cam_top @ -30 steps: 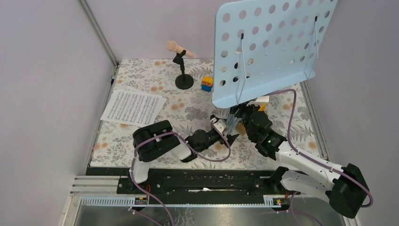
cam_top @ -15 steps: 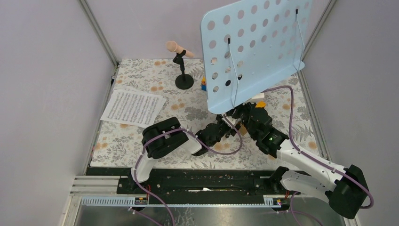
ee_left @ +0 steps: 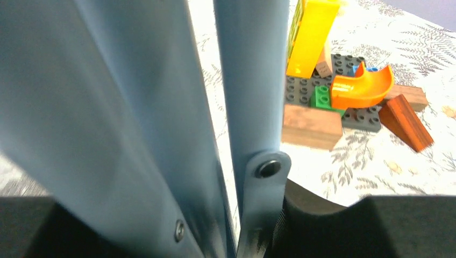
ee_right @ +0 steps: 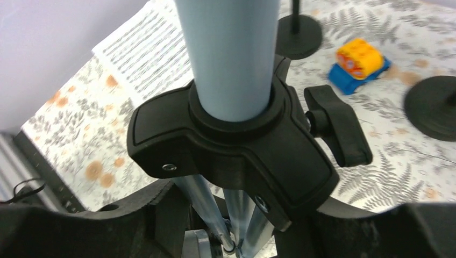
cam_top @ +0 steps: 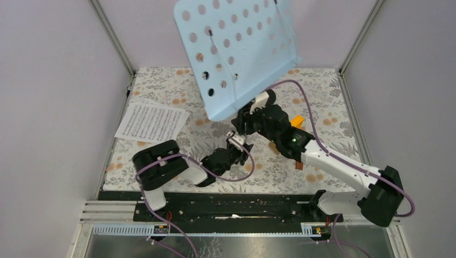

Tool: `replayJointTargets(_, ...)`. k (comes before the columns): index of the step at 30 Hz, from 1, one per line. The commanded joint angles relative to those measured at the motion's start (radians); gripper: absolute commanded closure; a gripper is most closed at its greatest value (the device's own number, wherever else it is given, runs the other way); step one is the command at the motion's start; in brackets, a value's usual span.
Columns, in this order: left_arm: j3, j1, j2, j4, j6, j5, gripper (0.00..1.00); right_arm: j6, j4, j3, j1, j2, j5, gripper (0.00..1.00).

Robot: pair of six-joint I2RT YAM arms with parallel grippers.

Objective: Pack up the instrument practice props

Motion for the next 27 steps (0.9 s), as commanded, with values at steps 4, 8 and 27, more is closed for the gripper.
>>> replayJointTargets(4, -0.193, -0.032, -0.321, 0.026, -0.098, 0.104, 0.82, 0.014, 0.049, 0.381, 0.123, 0.194, -0.249, 1.0)
replayJointTargets(8, -0.27, -0.032, -0.448, -0.053, -0.18, 0.056, 1.0, -0.031, 0.0, 0.53, 0.164, 0.332, -0.26, 1.0)
replayJointTargets(27, -0.412, -0.02, -0.93, -0.388, -0.4, -0.369, 1.0, -0.244, -0.447, 1.504, 0.21, 1.092, -0.361, 1.0)
